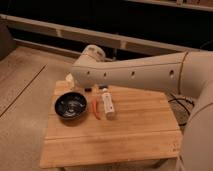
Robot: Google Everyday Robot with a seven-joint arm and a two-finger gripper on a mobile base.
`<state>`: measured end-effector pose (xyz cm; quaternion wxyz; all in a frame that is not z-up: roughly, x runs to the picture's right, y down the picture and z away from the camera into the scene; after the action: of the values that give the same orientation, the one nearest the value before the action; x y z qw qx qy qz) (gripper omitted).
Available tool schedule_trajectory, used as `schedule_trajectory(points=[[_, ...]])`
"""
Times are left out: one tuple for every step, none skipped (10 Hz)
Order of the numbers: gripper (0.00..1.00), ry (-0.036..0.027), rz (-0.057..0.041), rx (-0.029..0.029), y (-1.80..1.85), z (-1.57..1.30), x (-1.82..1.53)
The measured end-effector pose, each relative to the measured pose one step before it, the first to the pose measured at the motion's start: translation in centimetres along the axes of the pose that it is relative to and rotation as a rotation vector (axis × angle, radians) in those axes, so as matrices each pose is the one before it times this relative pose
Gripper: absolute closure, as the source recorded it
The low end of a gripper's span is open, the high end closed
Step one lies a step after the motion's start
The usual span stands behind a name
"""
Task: Place the bottle in the ceramic bowl
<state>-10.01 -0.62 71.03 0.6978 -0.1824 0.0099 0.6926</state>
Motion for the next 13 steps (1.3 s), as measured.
schedule_trajectory(points=[[0.35,0.02666,0.06293,0.00481,-1.705,0.626,0.357],[0.35,0.03591,0.08021,0.03027,-3.113,1.004,-0.039],[0.35,0.02088,0.02724,0.01271,-1.088,0.695,-0.284],[0.35,0.00770,0.00216,0.00557,-0.458,0.482,-0.468],[0.35,0.00114,0.00306,0.00036,-0.140,-0.003,-0.057],[0.35,-0.00009,-0.00124,-0.00002,0.034,0.015,-0.001],[0.35,0.00005,-0.00111,-0.00007,0.025,0.011,0.013],[0.35,-0.00084,-0.00285,0.00091,-0.025,-0.038,0.012],[0.35,0.00707,-0.00638,-0.00468,0.065,0.242,0.160],[0.35,0.01816,-0.00935,-0.00922,-0.070,0.698,0.326],[0.35,0.02585,-0.00636,-0.02065,-0.220,1.264,0.275],[0.35,0.00314,-0.00818,-0.02012,-0.424,0.964,-0.458],[0.35,-0.00457,-0.01641,-0.02089,-0.802,1.027,-0.894]])
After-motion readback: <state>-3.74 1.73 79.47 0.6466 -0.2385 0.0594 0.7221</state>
